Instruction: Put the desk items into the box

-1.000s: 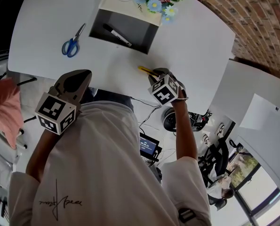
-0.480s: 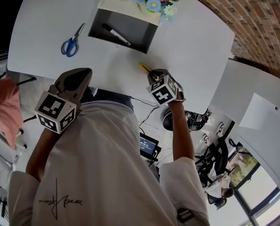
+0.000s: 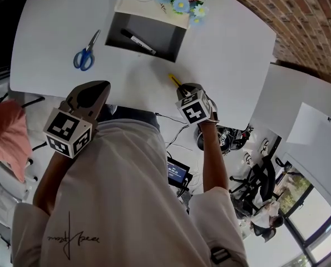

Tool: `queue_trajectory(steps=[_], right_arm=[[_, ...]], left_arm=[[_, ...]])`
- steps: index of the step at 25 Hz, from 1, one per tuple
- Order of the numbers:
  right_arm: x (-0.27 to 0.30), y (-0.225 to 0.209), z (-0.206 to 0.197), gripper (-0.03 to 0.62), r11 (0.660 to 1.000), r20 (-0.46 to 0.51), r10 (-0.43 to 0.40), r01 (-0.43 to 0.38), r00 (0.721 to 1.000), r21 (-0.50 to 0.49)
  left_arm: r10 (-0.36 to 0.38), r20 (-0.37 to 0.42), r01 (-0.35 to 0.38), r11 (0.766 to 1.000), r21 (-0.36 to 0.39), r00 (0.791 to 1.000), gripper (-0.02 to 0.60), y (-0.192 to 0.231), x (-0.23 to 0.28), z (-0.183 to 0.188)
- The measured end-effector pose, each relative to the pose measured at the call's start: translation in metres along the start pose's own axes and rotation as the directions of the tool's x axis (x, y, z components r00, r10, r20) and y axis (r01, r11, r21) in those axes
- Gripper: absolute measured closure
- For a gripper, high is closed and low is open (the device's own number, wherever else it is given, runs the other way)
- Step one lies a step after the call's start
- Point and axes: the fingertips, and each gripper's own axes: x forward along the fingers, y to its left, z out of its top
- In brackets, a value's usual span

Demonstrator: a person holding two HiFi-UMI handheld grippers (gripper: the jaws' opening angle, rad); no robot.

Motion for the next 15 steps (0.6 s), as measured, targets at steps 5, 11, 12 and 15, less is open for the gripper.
queue_trajectory(steps=[5, 11, 12, 15], right_arm=[[-0.006, 0.003, 0.002, 0.511, 0.998, 0.013, -0.027, 0.026, 1.000, 0.049], [-0.014, 0.010, -0.001, 0.511, 0.994, 0.023, -0.047, 0.045, 0.999, 0.097], [-0.016, 0.011, -0.001, 0.511, 0.993, 0.024, -0.051, 0.048, 0.998, 0.105], [-0.020, 0.015, -0.002, 0.511, 0.991, 0.026, -0.062, 0.058, 0.998, 0.124]], left_arm=[[-0.022, -0.007, 0.022, 1.000, 0.014, 1.000, 0.577, 0.005, -0.002, 0.001], [-0.053, -0.008, 0.054, 0.998, 0.034, 0.999, 0.577, 0.005, -0.005, 0.001], [-0.057, -0.008, 0.057, 0.998, 0.036, 0.998, 0.577, 0.005, -0.006, 0.001], [-0.066, -0.007, 0.067, 0.997, 0.042, 0.998, 0.577, 0.007, -0.009, 0.001]])
